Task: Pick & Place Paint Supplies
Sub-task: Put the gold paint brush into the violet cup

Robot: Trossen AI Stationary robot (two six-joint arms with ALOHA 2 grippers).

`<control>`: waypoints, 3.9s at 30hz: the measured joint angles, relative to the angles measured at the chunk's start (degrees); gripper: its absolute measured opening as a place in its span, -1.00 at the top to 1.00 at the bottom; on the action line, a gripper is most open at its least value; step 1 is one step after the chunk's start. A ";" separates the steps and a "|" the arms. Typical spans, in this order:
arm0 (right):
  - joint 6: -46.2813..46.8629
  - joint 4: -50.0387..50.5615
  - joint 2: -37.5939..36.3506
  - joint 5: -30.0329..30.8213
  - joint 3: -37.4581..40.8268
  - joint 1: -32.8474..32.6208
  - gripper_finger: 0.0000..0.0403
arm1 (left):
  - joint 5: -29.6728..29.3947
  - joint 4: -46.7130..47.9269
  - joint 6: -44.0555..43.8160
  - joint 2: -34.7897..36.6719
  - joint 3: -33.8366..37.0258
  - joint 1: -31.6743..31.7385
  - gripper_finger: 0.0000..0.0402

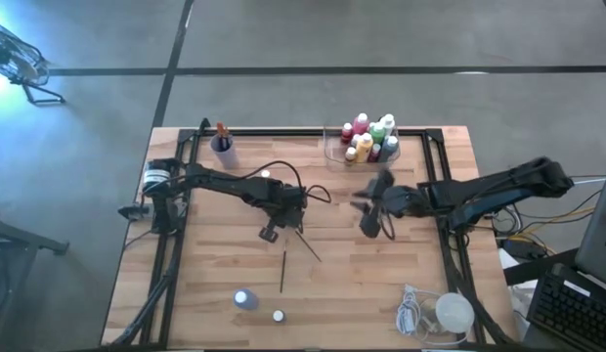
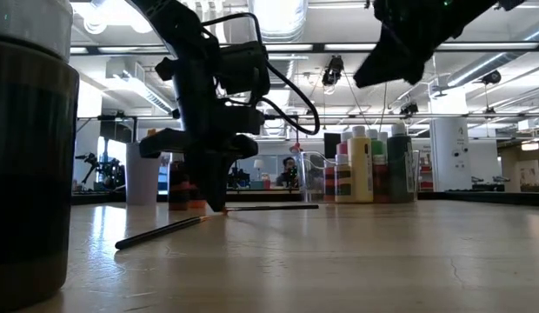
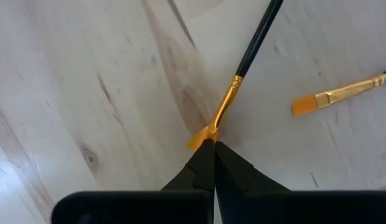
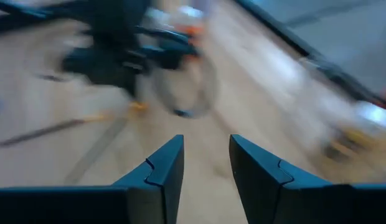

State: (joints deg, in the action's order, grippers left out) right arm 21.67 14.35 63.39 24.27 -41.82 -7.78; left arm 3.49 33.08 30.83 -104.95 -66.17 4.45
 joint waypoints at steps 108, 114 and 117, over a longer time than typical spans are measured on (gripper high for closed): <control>-17.87 -39.56 31.68 10.91 -3.13 -5.85 0.96 | -23.68 -21.76 -27.53 53.96 29.52 -6.33 0.22; -25.16 -43.84 28.19 10.89 -3.13 -5.87 0.95 | -19.72 -37.41 -26.84 60.08 37.46 -6.54 0.22; -29.82 -48.17 26.07 10.76 -3.13 -5.87 0.95 | -13.48 -50.27 -26.05 61.09 41.52 -6.54 0.23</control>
State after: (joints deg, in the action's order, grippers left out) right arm -8.15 -33.82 89.46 35.02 -44.95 -13.65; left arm -10.00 -17.19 4.79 -43.86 -24.66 -2.09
